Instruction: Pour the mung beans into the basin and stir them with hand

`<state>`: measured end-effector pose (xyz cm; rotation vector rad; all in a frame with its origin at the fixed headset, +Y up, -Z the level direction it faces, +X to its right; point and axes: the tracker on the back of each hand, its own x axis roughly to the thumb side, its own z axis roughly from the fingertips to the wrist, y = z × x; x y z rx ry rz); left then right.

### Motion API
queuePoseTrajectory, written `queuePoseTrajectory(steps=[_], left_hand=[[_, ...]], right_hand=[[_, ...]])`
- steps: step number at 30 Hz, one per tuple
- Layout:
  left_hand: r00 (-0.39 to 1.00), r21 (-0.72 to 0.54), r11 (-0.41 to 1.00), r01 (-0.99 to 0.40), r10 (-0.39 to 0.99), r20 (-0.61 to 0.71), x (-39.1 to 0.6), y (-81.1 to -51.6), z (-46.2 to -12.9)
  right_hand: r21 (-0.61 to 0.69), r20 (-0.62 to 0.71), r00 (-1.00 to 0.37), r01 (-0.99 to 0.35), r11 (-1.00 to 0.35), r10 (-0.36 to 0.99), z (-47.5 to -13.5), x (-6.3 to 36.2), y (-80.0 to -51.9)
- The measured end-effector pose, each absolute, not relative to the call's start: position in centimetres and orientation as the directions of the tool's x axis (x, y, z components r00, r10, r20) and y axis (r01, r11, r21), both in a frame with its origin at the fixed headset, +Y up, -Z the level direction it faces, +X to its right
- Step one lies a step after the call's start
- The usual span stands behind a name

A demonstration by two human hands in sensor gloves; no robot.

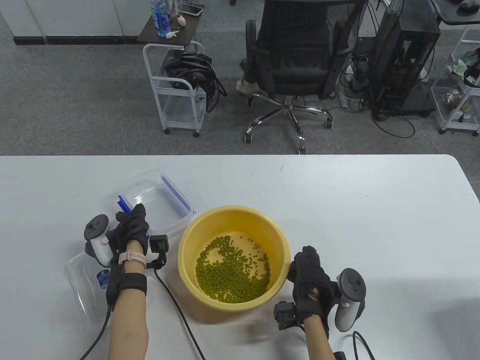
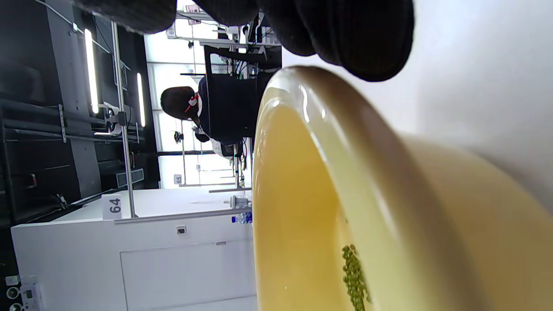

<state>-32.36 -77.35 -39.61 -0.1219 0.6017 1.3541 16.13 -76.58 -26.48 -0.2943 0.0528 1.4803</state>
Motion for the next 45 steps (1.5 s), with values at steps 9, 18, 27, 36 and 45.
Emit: queuePoseTrajectory(steps=[9,18,27,36,45], left_hand=[[0.248,0.112,0.272,-0.956,0.950,-0.189,-29.2,-71.1,-32.5],[-0.345,-0.100,-0.429,-0.898,0.826,-0.445,-21.5,-78.4,-28.9],[-0.265,-0.107,-0.329,-0.938,0.883,-0.387,-21.3,-78.7,-28.9],[-0.197,-0.138,-0.268,-0.953,0.900,-0.388,-21.4,-78.6,-29.0],[-0.190,-0.140,-0.263,-0.955,0.899,-0.394,-21.4,-78.5,-28.8]], right_hand=[[-0.266,0.014,-0.239,-0.937,-0.227,0.971,-25.7,15.6,-72.1],[0.305,-0.022,-0.538,-0.806,-0.507,0.842,-28.3,8.2,-68.6],[0.838,-0.183,-0.941,-0.301,-0.455,0.285,-33.0,3.1,-72.5],[0.916,-0.133,-0.936,-0.241,-0.320,0.325,-34.8,-4.2,-75.7],[0.750,-0.390,-0.884,-0.467,-0.468,0.257,-41.4,-1.8,-76.4]])
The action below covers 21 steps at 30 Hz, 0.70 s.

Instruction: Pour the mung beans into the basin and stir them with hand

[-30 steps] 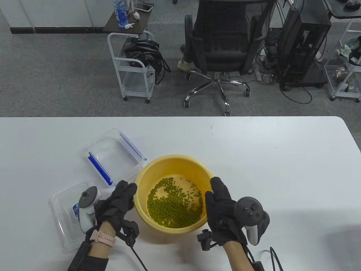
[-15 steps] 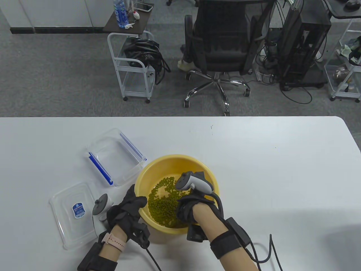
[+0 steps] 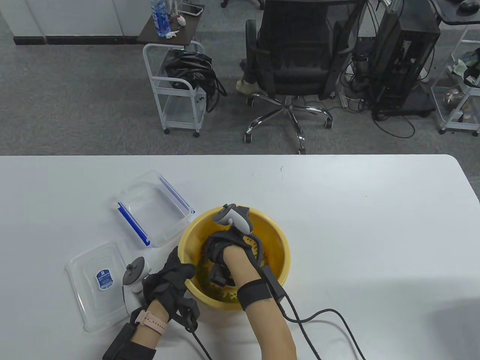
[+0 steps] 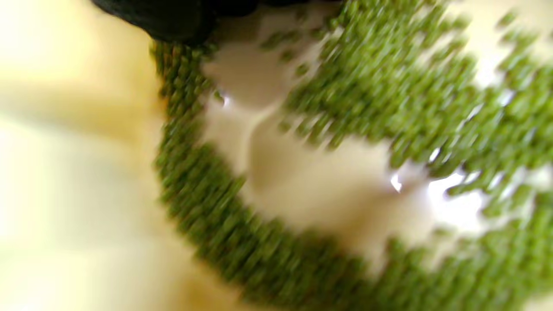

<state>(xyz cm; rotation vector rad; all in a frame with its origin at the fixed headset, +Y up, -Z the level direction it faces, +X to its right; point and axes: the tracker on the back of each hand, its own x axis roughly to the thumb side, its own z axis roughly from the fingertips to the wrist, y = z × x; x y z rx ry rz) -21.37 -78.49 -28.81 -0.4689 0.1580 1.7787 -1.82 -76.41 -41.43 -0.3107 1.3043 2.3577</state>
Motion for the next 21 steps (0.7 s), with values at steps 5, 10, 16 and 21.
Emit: queuePoseTrajectory(steps=[5,10,16,21], left_hand=[[-0.191,-0.126,-0.258,-0.958,0.900,-0.391,-21.4,-78.5,-28.8],[-0.184,-0.114,-0.244,-0.963,0.906,-0.382,-21.4,-78.6,-28.9],[-0.182,-0.109,-0.239,-0.965,0.906,-0.382,-21.4,-78.6,-28.9],[-0.167,-0.122,-0.229,-0.966,0.908,-0.385,-21.4,-78.6,-29.0]], right_hand=[[0.731,-0.401,-0.887,-0.461,-0.503,0.229,-40.9,1.4,-76.1],[0.769,-0.411,-0.905,-0.406,-0.494,0.104,-38.9,3.4,-75.9],[0.873,-0.263,-0.963,-0.262,-0.412,0.056,-35.5,2.8,-76.2],[0.963,-0.112,-0.983,-0.144,-0.227,0.145,-33.0,-0.8,-77.3]])
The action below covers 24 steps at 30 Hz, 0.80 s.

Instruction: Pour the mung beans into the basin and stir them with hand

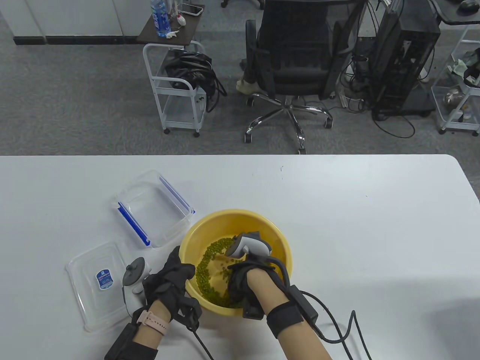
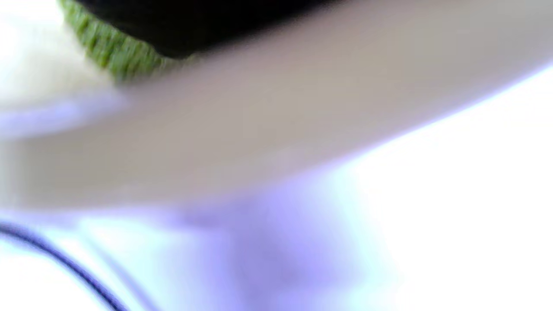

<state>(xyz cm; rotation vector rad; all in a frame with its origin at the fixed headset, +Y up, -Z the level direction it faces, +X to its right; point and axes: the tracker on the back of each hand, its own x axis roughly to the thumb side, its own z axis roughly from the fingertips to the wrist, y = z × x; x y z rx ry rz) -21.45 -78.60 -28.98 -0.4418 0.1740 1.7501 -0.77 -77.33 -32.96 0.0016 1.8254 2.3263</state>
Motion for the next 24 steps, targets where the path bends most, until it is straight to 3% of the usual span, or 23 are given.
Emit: queuePoseTrajectory(steps=[2,4,7,11,13,18,24], left_hand=[[-0.166,-0.130,-0.232,-0.964,0.907,-0.388,-21.5,-78.6,-29.0],[-0.152,-0.135,-0.218,-0.967,0.911,-0.384,-21.5,-78.6,-29.0],[-0.148,-0.143,-0.217,-0.966,0.911,-0.385,-21.5,-78.7,-29.0],[-0.133,-0.122,-0.190,-0.974,0.920,-0.368,-21.4,-78.7,-28.9],[-0.129,-0.125,-0.187,-0.975,0.921,-0.367,-21.4,-78.7,-28.9],[-0.133,-0.118,-0.188,-0.975,0.921,-0.366,-21.4,-78.7,-28.9],[-0.135,-0.113,-0.189,-0.975,0.920,-0.367,-21.4,-78.7,-29.0]], right_hand=[[0.966,-0.097,-0.967,-0.148,-0.212,0.234,-32.9,-2.5,-77.3],[0.956,-0.186,-0.929,-0.247,-0.161,0.319,-33.7,-4.1,-77.3],[0.903,-0.328,-0.885,-0.397,-0.167,0.330,-35.7,-5.0,-77.6],[0.793,-0.429,-0.845,-0.522,-0.314,0.321,-38.9,-4.0,-77.4],[0.738,-0.419,-0.870,-0.493,-0.461,0.260,-39.8,-2.6,-77.3],[0.722,-0.357,-0.911,-0.408,-0.559,0.205,-40.0,0.1,-77.0],[0.773,-0.378,-0.919,-0.378,-0.510,0.108,-38.6,2.1,-76.4]])
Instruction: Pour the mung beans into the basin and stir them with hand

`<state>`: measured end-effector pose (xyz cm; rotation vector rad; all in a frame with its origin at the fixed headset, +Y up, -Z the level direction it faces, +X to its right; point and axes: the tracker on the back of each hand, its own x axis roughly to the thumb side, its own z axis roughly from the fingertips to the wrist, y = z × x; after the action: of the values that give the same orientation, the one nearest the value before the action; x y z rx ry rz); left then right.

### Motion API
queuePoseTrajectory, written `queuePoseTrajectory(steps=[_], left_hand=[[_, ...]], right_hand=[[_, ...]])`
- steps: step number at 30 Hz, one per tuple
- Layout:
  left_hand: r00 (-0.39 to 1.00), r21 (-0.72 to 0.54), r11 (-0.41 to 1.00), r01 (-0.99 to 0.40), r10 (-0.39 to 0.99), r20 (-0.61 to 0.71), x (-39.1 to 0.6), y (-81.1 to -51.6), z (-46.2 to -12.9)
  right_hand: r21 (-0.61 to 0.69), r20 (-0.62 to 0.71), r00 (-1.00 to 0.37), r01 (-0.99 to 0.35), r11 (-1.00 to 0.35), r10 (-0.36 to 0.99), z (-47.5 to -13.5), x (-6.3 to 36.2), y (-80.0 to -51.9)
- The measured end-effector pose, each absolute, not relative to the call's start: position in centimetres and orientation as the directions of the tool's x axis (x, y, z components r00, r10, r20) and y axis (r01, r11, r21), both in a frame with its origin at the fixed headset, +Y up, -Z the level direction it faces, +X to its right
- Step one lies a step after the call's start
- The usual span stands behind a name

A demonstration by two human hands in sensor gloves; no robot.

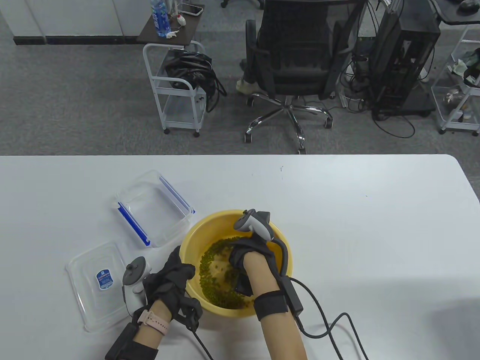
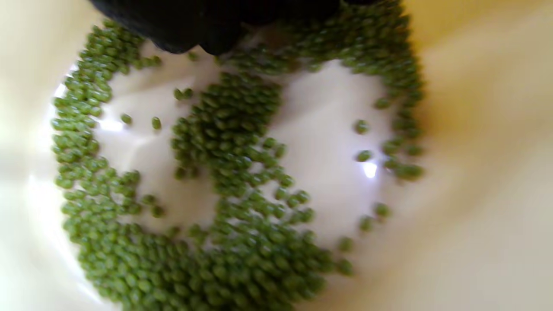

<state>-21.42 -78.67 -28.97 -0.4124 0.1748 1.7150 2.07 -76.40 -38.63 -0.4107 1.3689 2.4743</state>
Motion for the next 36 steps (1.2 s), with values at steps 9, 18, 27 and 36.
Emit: queuePoseTrajectory(steps=[9,18,27,36], left_hand=[[-0.136,-0.109,-0.188,-0.976,0.921,-0.366,-21.4,-78.6,-29.0],[-0.122,-0.128,-0.180,-0.975,0.921,-0.371,-21.4,-78.6,-29.1],[-0.118,-0.126,-0.174,-0.977,0.925,-0.362,-21.4,-78.6,-29.0],[-0.121,-0.116,-0.173,-0.978,0.925,-0.360,-21.4,-78.6,-29.0]], right_hand=[[0.926,-0.192,-0.979,-0.203,-0.318,0.067,-34.4,0.9,-77.4],[0.897,-0.338,-0.882,-0.407,-0.170,0.328,-35.8,-5.1,-78.2],[0.690,-0.335,-0.928,-0.361,-0.627,0.166,-40.5,-1.1,-77.3],[0.825,-0.375,-0.925,-0.364,-0.432,0.063,-37.4,3.1,-77.1]])
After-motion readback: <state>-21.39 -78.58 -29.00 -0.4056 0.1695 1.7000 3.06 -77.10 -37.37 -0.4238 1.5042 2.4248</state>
